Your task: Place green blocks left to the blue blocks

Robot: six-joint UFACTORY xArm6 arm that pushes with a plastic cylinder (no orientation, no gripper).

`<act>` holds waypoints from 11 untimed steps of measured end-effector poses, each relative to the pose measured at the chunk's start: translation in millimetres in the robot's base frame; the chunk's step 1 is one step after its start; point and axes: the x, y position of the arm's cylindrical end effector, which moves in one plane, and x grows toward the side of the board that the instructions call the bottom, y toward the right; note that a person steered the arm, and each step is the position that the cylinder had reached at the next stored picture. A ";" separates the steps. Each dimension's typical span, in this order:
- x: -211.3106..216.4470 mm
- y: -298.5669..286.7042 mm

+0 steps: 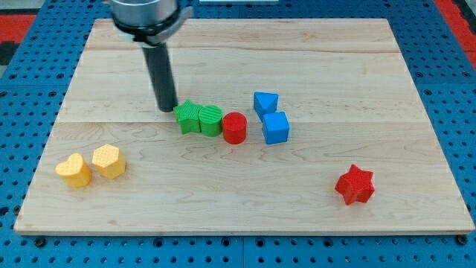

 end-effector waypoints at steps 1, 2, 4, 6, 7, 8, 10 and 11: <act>27.3 -26.8; 64.2 -13.9; 38.4 23.9; 8.4 50.4; -5.6 55.7; -12.5 57.9; -20.3 86.8; -28.9 92.1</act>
